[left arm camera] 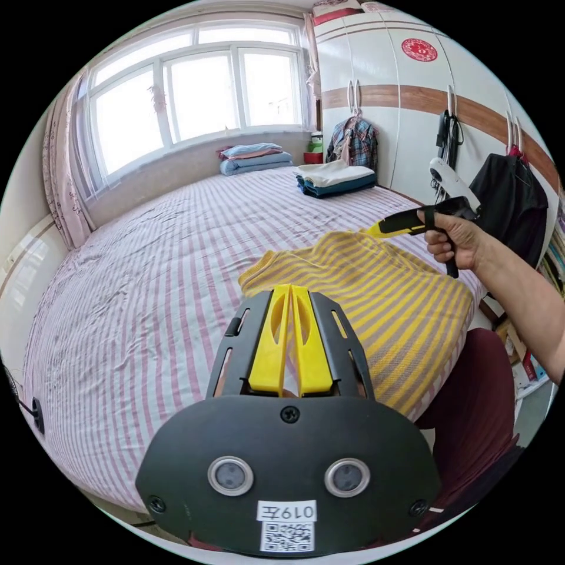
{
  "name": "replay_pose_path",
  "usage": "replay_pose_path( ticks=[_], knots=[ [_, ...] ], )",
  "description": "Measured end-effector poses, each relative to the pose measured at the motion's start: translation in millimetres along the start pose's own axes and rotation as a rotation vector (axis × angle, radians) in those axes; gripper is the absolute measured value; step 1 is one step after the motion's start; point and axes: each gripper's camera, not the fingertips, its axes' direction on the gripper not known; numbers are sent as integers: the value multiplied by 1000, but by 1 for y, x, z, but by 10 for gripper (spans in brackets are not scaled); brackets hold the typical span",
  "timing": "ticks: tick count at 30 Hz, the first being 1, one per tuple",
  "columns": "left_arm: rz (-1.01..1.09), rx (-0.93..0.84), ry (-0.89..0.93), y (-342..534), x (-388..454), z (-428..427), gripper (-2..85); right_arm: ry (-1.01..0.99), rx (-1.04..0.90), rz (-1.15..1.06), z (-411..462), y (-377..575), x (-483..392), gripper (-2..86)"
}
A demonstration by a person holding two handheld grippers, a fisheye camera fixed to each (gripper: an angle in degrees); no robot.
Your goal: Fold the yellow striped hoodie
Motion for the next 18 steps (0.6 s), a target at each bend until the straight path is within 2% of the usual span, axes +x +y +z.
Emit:
replay_pose_path(
  ticks=[2,5,9,18],
  knots=[
    [28,-44,-25,-2,2,12,7,-52,-17,26,6,-12,12,14],
    [39,-89,-43,-3,1,28,6,-5,-15,34,4,-17,17,-1],
    [41,-106,-44,-11,-3,41,6,3,38,76,-5,-17,25,-5],
    [25,-77,-72,-54,-23,56,6,-15,-3,105,5,-27,36,-5]
  ],
)
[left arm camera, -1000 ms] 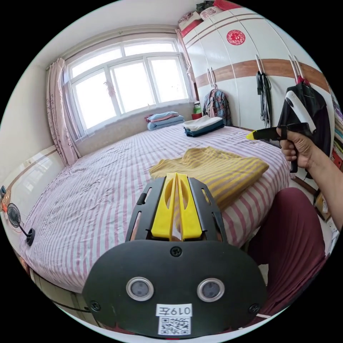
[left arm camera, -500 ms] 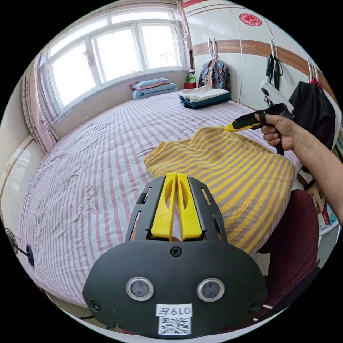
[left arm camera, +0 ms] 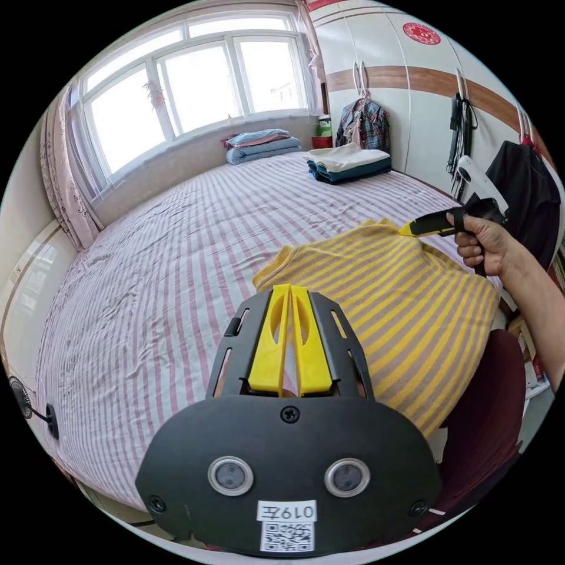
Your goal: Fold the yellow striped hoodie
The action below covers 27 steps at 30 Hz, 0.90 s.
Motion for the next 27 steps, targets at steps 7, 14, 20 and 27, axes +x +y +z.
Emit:
replay_pose_path(
  ticks=[7,14,20,27],
  knots=[
    [-35,-84,96,-48,-26,49,6,2,9,6,1,1,-2,-5],
    [6,-219,66,-55,-26,75,5,-21,-18,-9,3,10,-8,28],
    [44,-213,36,-57,-15,67,5,-66,-41,-71,-9,41,-23,69],
    [48,-219,27,-52,-6,52,7,81,-151,-165,11,73,-62,3]
  ],
)
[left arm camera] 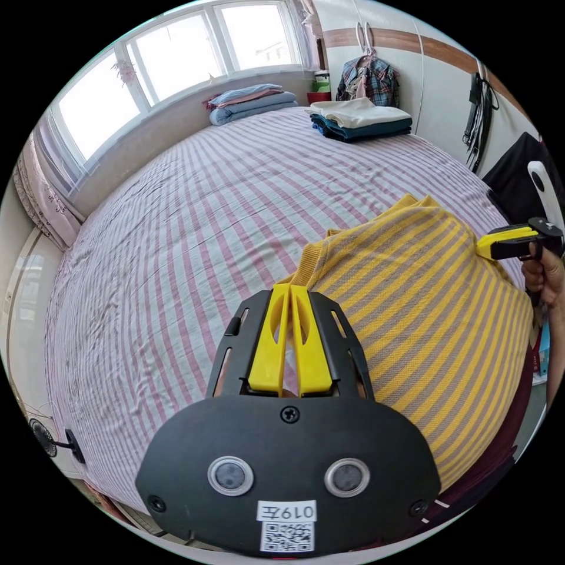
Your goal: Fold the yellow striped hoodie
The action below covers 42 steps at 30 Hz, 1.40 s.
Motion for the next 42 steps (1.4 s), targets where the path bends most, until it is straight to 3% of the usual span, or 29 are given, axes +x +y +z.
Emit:
replay_pose_path(
  ticks=[8,15,22,28,31,36,42],
  knots=[
    [22,-20,-18,16,13,-21,7,-91,54,112,15,58,-15,-5],
    [-28,53,-46,45,18,-68,7,-55,90,48,17,94,-63,-4],
    [-155,278,-72,117,36,-153,7,298,360,-129,-4,176,-171,-9],
    [-319,434,-54,207,87,-223,8,456,495,-73,11,268,-261,-1],
    [-383,377,-63,245,115,-240,8,476,463,61,29,310,-288,-5],
    [-430,184,64,304,151,-260,8,481,313,-6,63,378,-342,-7],
    [-365,124,60,344,178,-293,7,547,193,-61,80,445,-391,-9]
  ],
)
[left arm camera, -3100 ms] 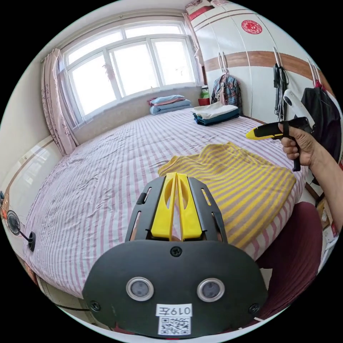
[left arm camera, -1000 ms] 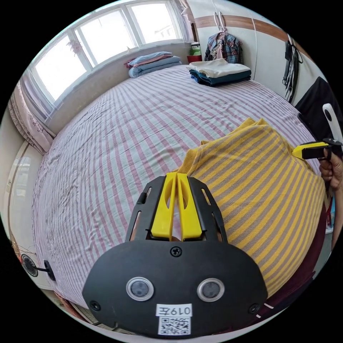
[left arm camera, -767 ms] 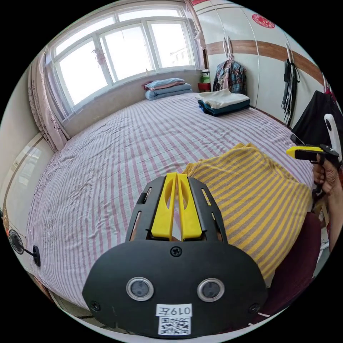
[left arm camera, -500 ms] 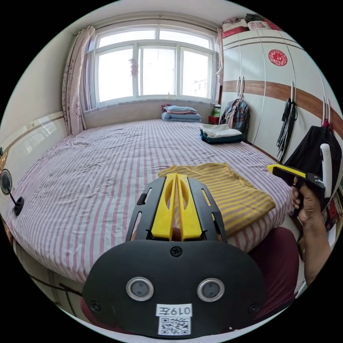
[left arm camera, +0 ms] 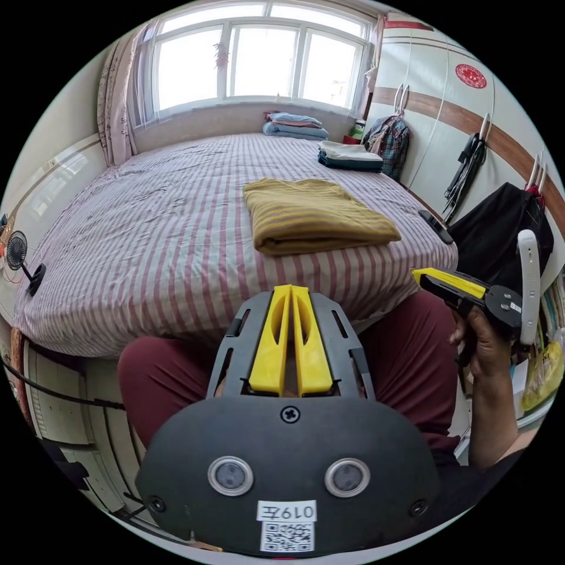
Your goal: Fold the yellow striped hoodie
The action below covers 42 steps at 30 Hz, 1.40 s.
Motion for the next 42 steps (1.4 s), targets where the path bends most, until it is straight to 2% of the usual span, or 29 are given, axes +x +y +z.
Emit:
replay_pose_path(
  ticks=[4,9,14,23,27,35,42],
  knots=[
    [10,-5,-26,8,3,-19,7,-13,-13,0,-23,20,-19,-9],
    [-6,5,-3,20,7,-38,9,63,47,52,-38,39,-40,-8],
    [18,34,-6,30,18,-48,10,-113,12,153,-27,51,-36,-7],
    [59,-30,53,9,12,-42,30,-34,6,90,-4,41,-44,-9],
    [69,-49,16,-13,2,-34,21,-111,3,113,12,29,-28,-10],
    [71,-16,-47,-34,-18,-26,8,-29,36,-38,42,21,-18,-9],
    [71,-18,-5,-41,-36,-12,7,-52,61,17,62,28,14,1]
  ],
)
